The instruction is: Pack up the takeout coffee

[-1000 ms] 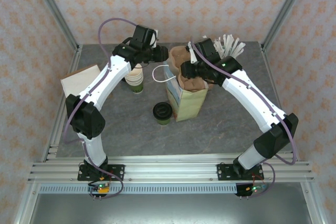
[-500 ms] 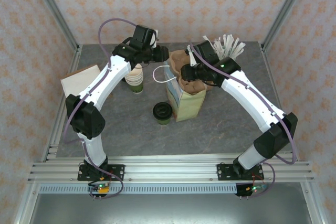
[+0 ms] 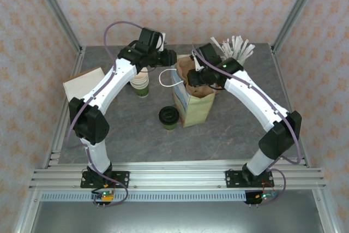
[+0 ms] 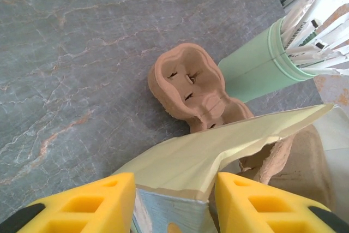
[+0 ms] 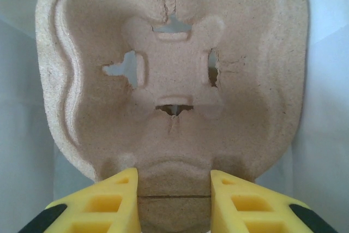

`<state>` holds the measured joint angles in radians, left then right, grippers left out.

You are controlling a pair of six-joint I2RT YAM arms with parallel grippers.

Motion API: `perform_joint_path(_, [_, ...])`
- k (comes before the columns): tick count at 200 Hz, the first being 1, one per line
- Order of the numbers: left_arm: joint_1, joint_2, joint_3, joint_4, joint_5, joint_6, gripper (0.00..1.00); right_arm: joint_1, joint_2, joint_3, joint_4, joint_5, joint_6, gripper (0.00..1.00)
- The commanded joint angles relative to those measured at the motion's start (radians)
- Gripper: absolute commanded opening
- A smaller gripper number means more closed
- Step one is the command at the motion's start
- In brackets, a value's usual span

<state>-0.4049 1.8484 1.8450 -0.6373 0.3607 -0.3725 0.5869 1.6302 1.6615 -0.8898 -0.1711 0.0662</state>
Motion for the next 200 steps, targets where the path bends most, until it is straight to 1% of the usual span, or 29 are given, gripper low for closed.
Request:
perform_joint_path(1, [0.008,-0.035,-0.015,0.005,0.012,-0.013,0.43,0.007,-0.005,0.044,-0.057,0.034,-0.017,0.32])
perform_joint_path(55, [0.008,-0.042,-0.004,0.007,0.014,-0.009,0.45,0.007,0.002,0.036,-0.077,0.023,-0.016,0.32])
perform_joint_path(85, [0.008,-0.051,-0.008,0.016,0.013,-0.01,0.48,0.007,0.016,0.017,-0.081,0.018,-0.017,0.32])
perform_joint_path(134, [0.006,-0.065,-0.007,0.031,0.014,-0.013,0.53,0.008,0.049,0.035,-0.094,0.016,-0.024,0.32])
perform_joint_path(147, [0.006,-0.072,-0.008,0.041,0.02,-0.012,0.56,0.007,0.056,0.042,-0.095,0.018,-0.025,0.32])
perform_joint_path(157, [0.006,-0.077,-0.013,0.051,0.024,-0.016,0.63,0.007,0.065,0.048,-0.101,0.022,-0.027,0.32])
perform_joint_path(165, [0.006,-0.083,-0.019,0.06,0.031,-0.017,0.67,0.007,0.07,0.053,-0.104,0.026,-0.029,0.32])
perform_joint_path(200, [0.003,-0.106,-0.03,0.079,0.037,-0.019,0.73,0.007,0.097,0.064,-0.107,0.034,-0.032,0.32])
